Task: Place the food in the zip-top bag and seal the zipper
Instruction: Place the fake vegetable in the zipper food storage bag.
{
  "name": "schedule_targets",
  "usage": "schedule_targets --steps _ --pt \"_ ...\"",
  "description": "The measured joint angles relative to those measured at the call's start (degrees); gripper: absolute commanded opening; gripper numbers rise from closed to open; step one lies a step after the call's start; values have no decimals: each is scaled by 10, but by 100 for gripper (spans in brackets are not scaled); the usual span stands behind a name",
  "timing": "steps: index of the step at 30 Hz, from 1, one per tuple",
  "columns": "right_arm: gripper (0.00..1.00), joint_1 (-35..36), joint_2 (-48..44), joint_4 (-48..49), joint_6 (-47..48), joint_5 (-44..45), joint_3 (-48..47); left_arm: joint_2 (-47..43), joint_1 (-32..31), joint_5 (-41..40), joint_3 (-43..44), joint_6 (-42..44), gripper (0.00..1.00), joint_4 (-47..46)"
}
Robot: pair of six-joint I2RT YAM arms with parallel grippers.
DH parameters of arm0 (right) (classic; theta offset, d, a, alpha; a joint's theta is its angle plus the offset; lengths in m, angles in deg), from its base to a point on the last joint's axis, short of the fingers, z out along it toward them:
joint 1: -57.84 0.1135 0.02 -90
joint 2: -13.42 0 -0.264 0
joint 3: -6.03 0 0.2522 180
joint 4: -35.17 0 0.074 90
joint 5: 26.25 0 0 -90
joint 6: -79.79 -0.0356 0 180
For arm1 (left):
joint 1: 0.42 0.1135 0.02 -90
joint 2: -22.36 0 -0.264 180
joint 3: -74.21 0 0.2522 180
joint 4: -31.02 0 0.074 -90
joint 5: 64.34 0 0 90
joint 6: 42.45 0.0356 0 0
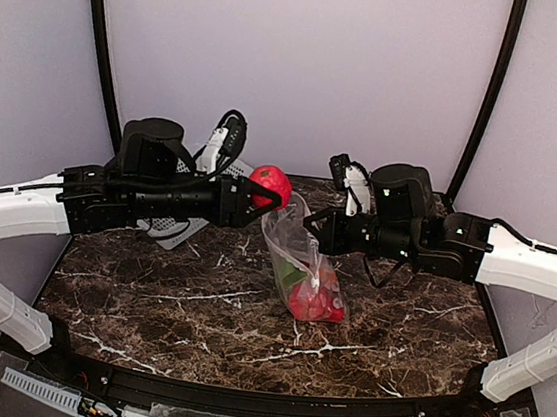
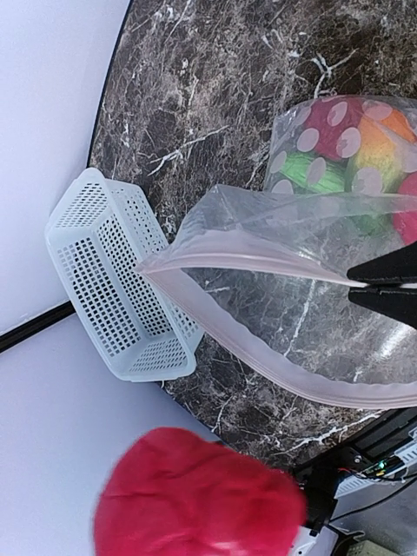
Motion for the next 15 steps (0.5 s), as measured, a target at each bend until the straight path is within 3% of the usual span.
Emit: schedule_targets --steps 4,15 --pt "0 0 -1 3 -2 -3 1 24 -39 -7 0 -10 56 18" --pt "0 0 -11 3 -2 -7 5 95 -45 -25 38 -13 65 72"
